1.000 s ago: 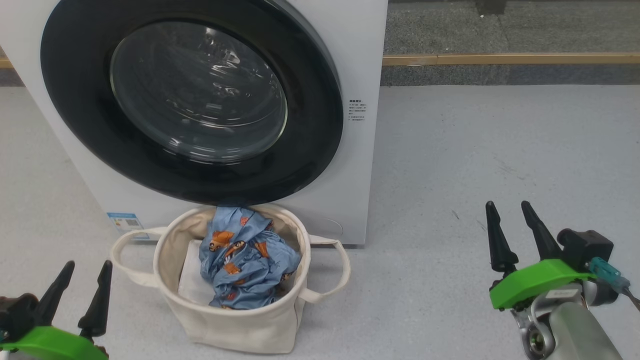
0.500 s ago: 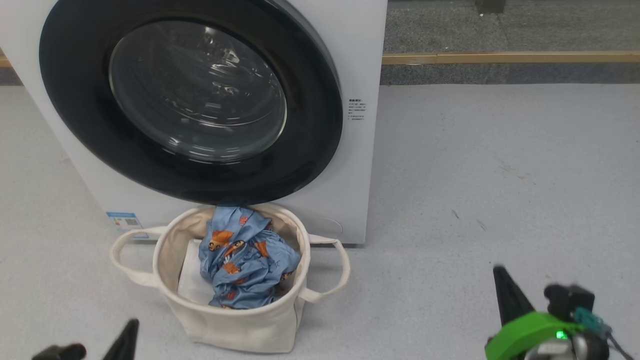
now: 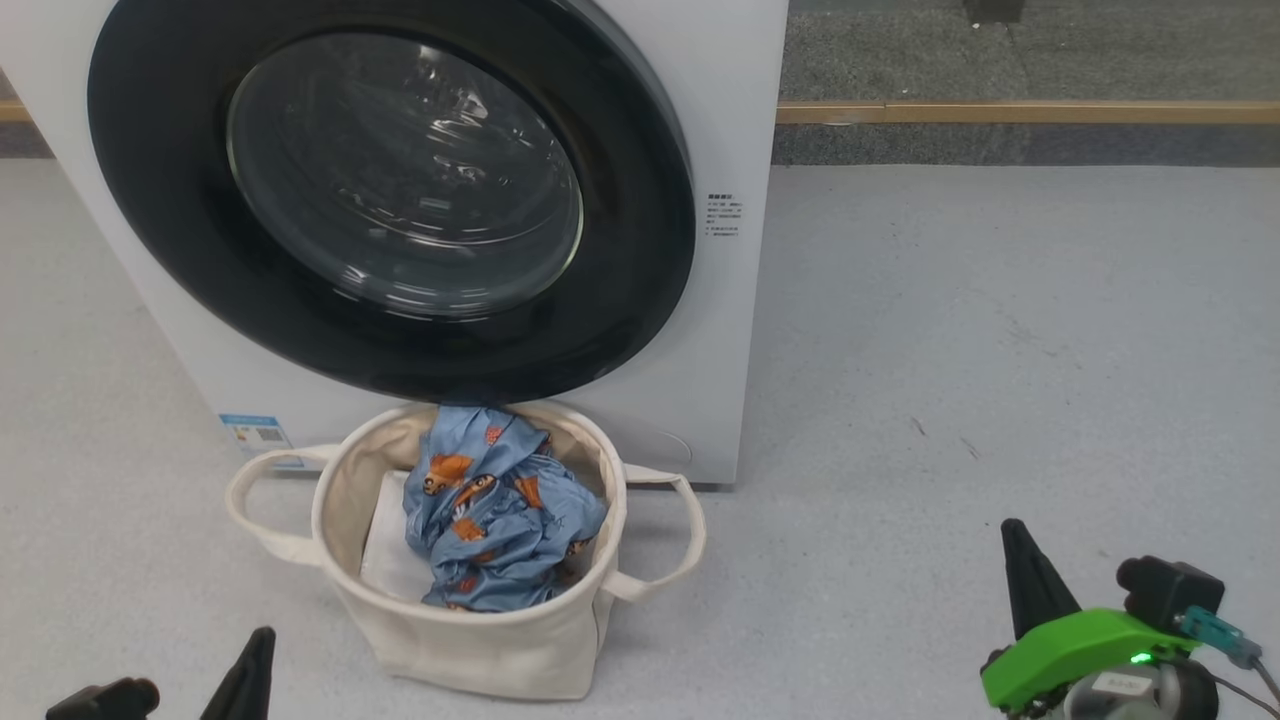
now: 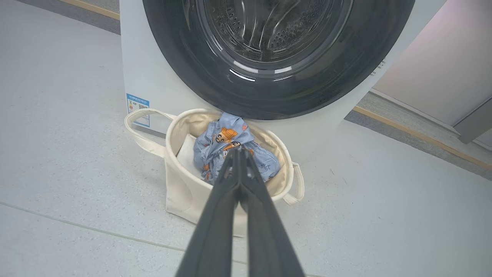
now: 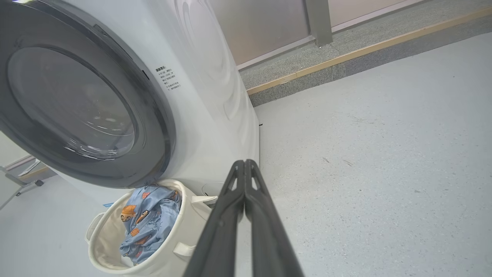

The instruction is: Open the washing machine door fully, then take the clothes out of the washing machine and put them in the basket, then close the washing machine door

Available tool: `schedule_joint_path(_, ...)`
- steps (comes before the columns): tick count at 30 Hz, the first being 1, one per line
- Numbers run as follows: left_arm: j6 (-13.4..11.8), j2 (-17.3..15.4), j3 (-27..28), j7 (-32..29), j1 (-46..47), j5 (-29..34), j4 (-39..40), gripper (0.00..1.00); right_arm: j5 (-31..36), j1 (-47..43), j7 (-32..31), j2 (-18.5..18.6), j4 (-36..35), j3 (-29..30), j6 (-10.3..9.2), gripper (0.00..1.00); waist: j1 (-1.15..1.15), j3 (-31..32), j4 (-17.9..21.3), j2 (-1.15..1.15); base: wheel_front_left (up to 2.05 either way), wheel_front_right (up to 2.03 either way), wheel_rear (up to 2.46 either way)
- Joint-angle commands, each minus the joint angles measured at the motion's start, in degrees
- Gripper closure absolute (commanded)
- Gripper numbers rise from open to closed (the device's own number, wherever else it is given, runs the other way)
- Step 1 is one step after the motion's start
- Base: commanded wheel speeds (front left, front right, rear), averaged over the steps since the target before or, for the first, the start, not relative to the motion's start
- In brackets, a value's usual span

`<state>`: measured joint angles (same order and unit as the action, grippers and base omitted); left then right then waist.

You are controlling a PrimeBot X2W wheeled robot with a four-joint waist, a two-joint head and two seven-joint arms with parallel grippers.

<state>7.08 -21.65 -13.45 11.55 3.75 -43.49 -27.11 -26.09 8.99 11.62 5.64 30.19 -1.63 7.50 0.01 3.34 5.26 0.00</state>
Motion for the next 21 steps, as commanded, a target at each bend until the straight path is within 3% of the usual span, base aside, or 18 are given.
schedule_joint_path(1, 0.06, -0.83, 1.97, -0.48, 2.84, -1.28, 1.98, 1.00, -1.77, 2.54, -0.53, 0.08, -2.36, 0.40, 0.00, 1.00, -0.01, -0.05, -0.09, 0.00, 0.00, 0.00, 0.00)
schedule_joint_path(21, 0.12, 2.66, 5.17, -3.60, 2.77, -9.72, 3.95, 1.00, -13.23, 1.57, -3.63, -0.43, -4.83, 1.76, 0.00, 1.00, -0.01, -0.67, -1.01, 0.00, 0.00, 0.00, 0.00)
